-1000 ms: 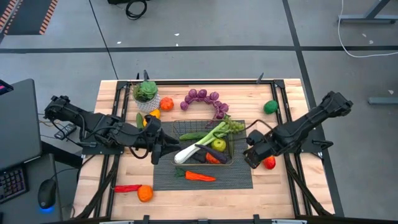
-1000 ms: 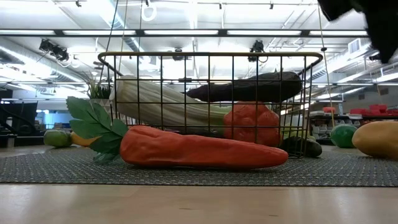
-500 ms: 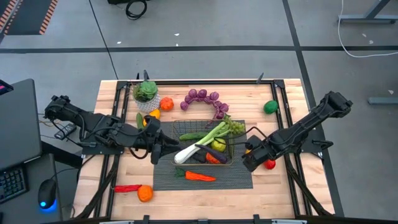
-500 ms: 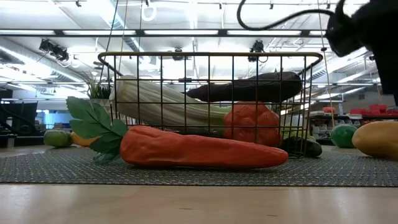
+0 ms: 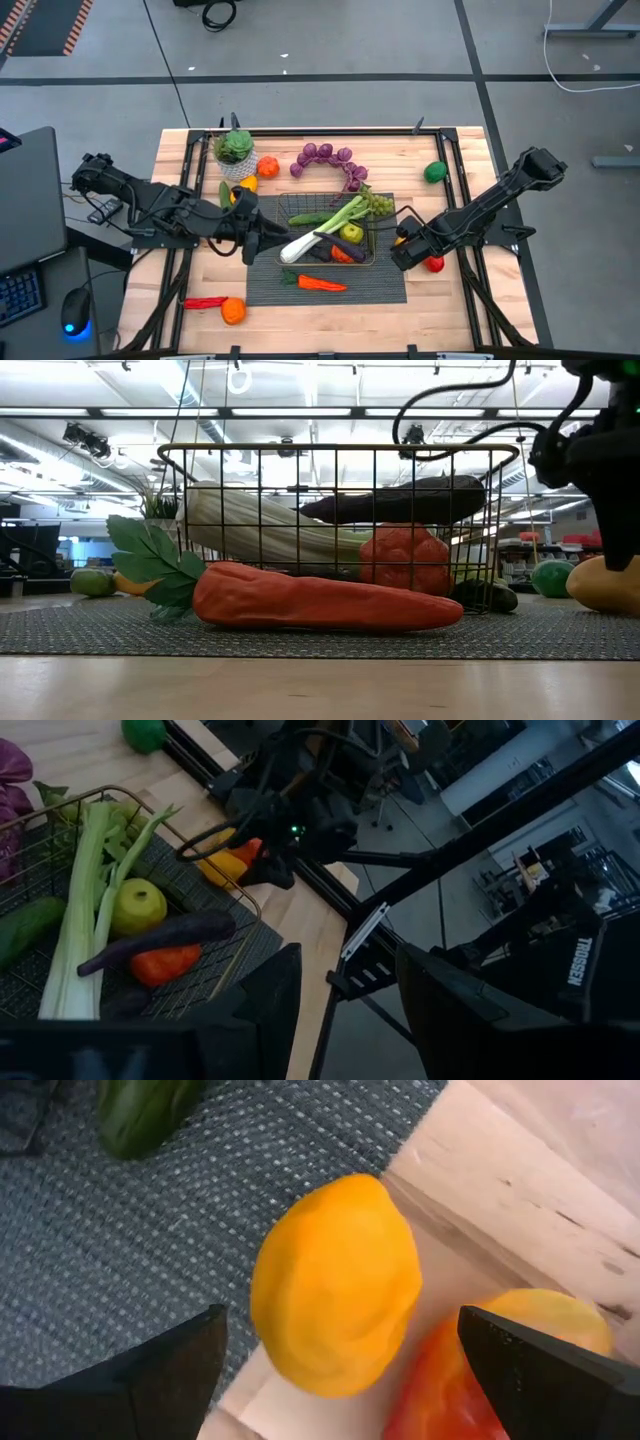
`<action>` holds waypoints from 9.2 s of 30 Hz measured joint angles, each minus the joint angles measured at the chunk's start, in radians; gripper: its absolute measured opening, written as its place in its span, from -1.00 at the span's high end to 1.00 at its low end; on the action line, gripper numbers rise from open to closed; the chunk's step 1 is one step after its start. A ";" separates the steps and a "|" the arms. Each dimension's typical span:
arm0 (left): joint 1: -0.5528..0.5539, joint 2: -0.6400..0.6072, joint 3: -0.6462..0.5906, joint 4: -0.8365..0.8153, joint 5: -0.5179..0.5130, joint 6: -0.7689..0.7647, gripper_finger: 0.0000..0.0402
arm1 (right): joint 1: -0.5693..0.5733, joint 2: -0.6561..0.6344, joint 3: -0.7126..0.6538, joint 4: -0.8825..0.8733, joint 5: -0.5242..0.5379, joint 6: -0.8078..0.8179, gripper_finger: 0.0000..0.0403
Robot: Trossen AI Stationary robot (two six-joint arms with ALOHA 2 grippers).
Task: Build produce basket
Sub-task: Put the yellow lemon into the gold wire basket, then put the orange carrot into the gold wire basket
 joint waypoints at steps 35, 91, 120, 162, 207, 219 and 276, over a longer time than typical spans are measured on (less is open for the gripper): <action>0.002 0.000 0.000 -0.017 0.000 -0.079 0.14 | -0.050 -0.001 0.070 0.036 -0.089 -0.129 -0.25; 0.000 0.000 0.000 -0.032 0.001 -0.043 0.14 | -0.123 0.105 0.573 0.290 -0.023 -0.725 -0.87; -0.059 0.000 -0.001 -0.114 0.163 0.036 0.14 | 0.090 0.724 1.282 -0.179 0.135 -0.846 -0.85; -0.225 0.000 -0.001 -0.096 0.096 -0.053 0.14 | -0.011 1.081 1.462 -0.296 0.273 -0.634 -0.72; -0.224 0.000 0.000 -0.100 0.087 -0.055 0.14 | 0.161 1.168 1.589 -0.421 0.361 -0.181 -0.72; -0.224 0.000 0.000 -0.097 0.087 -0.096 0.14 | 0.135 1.199 1.522 -0.601 0.487 0.171 -0.72; -0.224 0.000 0.000 -0.097 0.087 -0.157 0.14 | 0.026 1.192 1.387 -0.106 0.328 -0.088 -0.41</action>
